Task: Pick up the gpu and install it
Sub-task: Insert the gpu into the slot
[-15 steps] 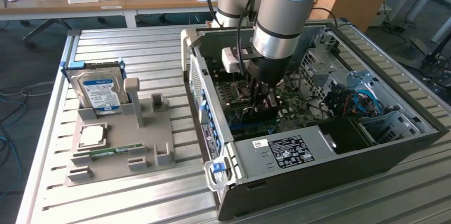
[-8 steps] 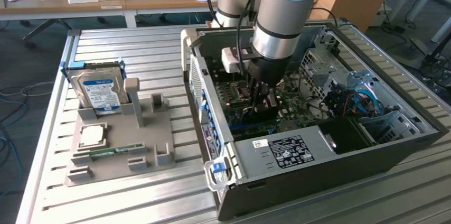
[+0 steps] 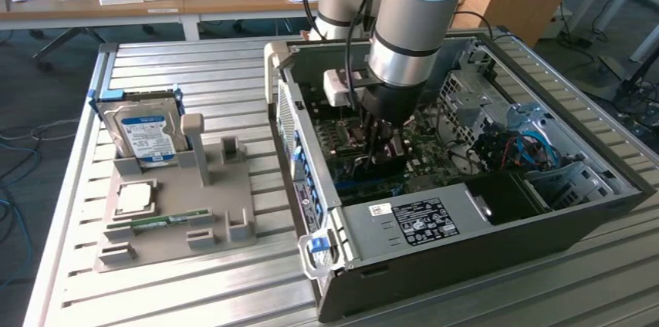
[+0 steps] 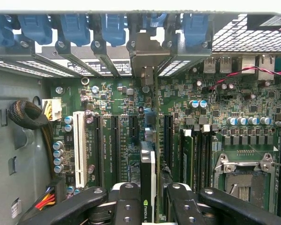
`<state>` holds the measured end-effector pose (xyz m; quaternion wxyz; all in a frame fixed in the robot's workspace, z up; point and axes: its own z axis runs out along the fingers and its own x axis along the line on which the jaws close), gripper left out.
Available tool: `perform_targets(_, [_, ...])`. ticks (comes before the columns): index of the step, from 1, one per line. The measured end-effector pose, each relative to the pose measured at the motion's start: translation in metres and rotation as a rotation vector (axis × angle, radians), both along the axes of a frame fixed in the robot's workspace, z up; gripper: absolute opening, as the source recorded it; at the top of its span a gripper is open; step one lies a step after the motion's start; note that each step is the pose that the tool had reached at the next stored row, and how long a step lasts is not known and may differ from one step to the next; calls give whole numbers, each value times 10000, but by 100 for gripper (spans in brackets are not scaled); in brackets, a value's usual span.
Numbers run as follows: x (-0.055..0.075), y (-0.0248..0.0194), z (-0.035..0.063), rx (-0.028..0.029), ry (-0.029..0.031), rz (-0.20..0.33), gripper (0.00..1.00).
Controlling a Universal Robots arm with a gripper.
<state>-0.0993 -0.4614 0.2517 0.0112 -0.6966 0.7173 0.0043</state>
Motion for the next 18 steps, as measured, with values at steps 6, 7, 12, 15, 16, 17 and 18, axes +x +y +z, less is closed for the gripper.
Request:
perform_targets(6, [-8,-1,-6,-5,3,0,26])
perform_targets(7, [-8,-1,-6,-5,3,0,26])
perform_targets(12, [-12,0,-11,-1,1,-1,26])
perform_targets(15, [-13,0,-12,-1,1,0,26])
perform_targets(16, [-13,0,-12,0,0,0,26])
perform_targets(17, [-13,0,-12,0,0,-1,26])
perform_targets(18, [-13,0,-13,-1,1,0,26])
